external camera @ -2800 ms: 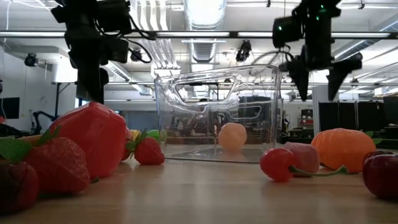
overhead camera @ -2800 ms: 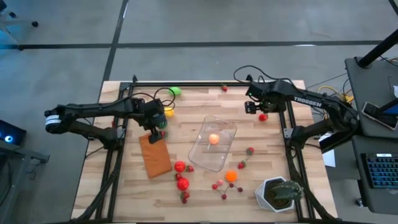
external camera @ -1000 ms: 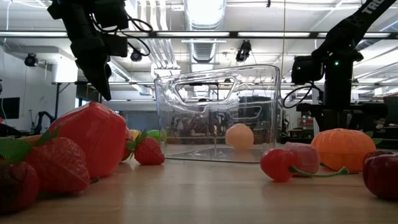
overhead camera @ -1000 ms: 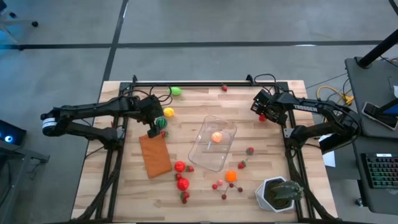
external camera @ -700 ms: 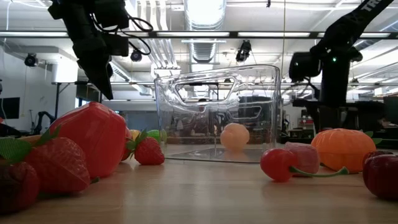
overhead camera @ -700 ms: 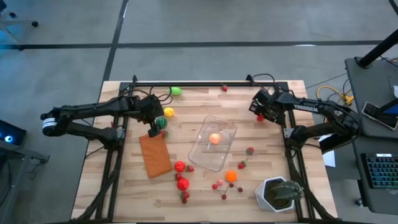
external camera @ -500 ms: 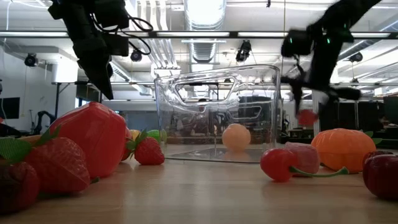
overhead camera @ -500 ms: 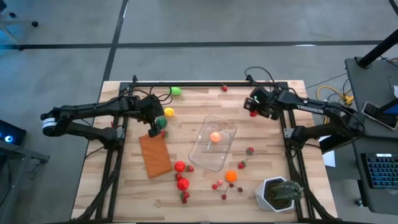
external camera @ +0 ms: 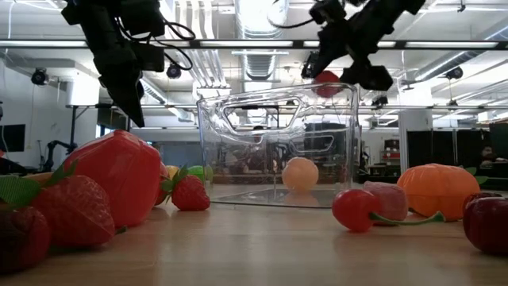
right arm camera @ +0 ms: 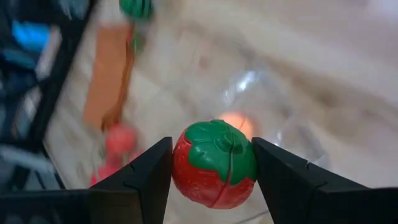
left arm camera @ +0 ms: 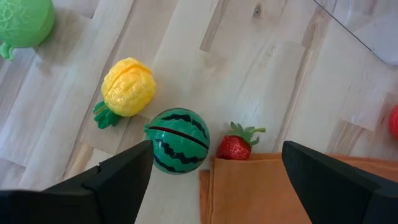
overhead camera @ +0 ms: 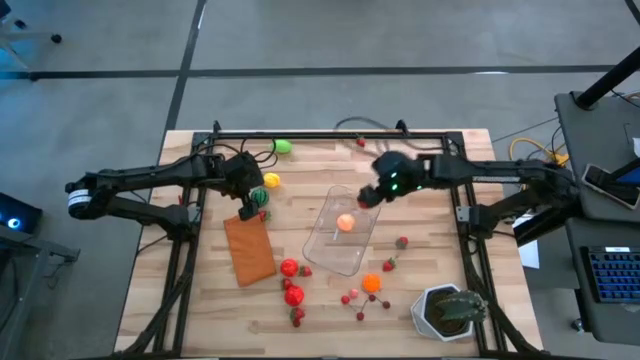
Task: Pick and placing Produce into tupperware
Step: Put the red strawberry into the transparent bin
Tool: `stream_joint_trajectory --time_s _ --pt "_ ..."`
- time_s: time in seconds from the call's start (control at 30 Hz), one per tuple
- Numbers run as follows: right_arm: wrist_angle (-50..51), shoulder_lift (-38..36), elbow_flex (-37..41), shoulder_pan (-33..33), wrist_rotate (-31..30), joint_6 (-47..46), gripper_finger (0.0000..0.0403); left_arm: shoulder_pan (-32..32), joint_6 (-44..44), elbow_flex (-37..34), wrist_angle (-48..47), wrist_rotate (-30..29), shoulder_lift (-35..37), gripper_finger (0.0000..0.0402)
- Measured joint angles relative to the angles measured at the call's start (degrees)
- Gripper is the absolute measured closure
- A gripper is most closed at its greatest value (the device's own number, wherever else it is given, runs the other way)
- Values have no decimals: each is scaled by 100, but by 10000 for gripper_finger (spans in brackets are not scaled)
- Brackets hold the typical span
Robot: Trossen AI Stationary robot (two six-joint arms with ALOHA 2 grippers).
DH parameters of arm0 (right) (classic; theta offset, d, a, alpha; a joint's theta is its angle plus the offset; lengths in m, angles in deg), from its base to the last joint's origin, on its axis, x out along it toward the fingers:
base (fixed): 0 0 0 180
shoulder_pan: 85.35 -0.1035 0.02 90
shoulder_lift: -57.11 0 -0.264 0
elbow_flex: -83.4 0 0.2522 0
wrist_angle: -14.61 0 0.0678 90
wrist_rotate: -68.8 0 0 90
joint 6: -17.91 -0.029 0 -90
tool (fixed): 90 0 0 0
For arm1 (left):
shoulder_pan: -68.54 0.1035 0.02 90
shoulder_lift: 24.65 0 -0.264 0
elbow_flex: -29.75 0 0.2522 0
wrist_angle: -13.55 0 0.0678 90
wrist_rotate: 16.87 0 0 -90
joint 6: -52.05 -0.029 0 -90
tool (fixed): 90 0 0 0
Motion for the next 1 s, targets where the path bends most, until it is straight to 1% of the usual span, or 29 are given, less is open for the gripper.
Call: stream_joint_trajectory --time_s 0.13,0.23,0.37,0.5,0.6,0.67,0.8,0.87,1.0 --pt "55 625 -285 -427 246 209 198 0 0 0 -27 3 0 61" --pt "434 1025 -650 -626 79 376 181 0 -1 0 -27 4 0 61" --pt "1417 1413 -1273 -781 -634 413 138 0 -1 0 -42 21 0 61" --pt "2228 1546 -1914 -970 -1570 427 93 0 -21 0 -82 20 2 61" --pt "2960 1525 -2206 -1053 -2113 30 72 0 -43 0 -83 20 2 61" --pt "3608 1462 -2285 -1029 -2076 -668 65 0 -45 0 -78 19 2 61" --pt "4847 1277 -2145 -933 -1503 -1946 64 0 -45 -2 -66 17 -2 61" --pt "4979 1154 -1910 -944 -1231 -2137 67 0 -48 -5 -16 15 -19 61" --pt "4636 1009 -1377 -1117 -704 -2188 73 0 -60 -25 25 0 -77 61"
